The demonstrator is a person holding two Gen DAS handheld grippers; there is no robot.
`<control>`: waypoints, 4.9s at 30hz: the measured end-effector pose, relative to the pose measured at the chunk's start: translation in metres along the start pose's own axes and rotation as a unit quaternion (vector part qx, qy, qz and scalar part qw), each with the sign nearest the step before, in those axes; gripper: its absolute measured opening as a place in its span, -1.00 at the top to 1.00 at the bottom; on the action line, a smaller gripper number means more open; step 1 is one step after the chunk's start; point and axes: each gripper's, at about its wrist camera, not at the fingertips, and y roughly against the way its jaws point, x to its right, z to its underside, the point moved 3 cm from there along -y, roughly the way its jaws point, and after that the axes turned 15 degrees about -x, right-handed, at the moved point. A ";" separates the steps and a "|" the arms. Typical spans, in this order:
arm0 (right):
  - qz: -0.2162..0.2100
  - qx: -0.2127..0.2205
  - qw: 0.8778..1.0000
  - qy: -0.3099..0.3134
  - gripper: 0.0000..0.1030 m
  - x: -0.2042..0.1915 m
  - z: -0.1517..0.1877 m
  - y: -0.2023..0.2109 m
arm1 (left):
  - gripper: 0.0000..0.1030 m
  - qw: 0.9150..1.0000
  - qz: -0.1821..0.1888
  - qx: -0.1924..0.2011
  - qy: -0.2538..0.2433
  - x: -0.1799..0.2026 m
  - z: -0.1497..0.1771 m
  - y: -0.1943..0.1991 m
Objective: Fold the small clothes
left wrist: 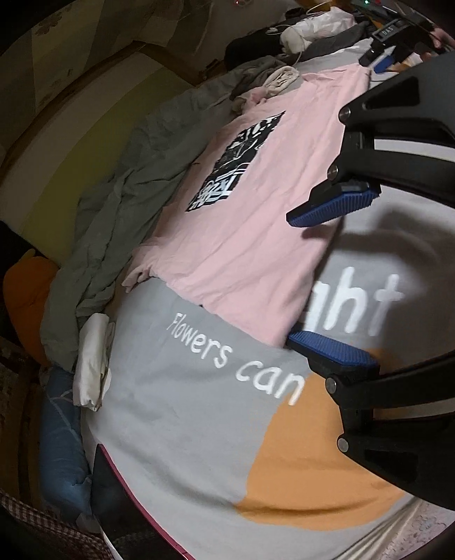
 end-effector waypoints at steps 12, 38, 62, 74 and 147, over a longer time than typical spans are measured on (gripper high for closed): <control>-0.070 0.023 0.987 -0.146 0.92 0.043 -0.016 -0.013 | 0.94 0.998 0.002 -0.001 0.061 -0.028 -0.016 -0.006; -0.040 0.041 0.991 -0.121 0.95 0.015 -0.049 0.052 | 0.95 0.997 -0.023 -0.006 0.080 0.014 -0.041 0.070; 0.016 -0.021 0.993 -0.117 0.95 -0.003 -0.180 -0.081 | 0.94 0.988 -0.144 -0.043 0.023 0.039 -0.162 -0.083; 0.121 0.078 0.988 -0.053 -0.60 0.006 -0.176 -0.044 | 0.10 0.964 -0.249 0.076 -0.047 0.040 -0.145 -0.051; 0.194 -0.023 0.970 0.143 0.82 -0.035 -0.187 -0.087 | 0.14 0.953 -0.238 -0.003 -0.185 0.042 -0.175 -0.095</control>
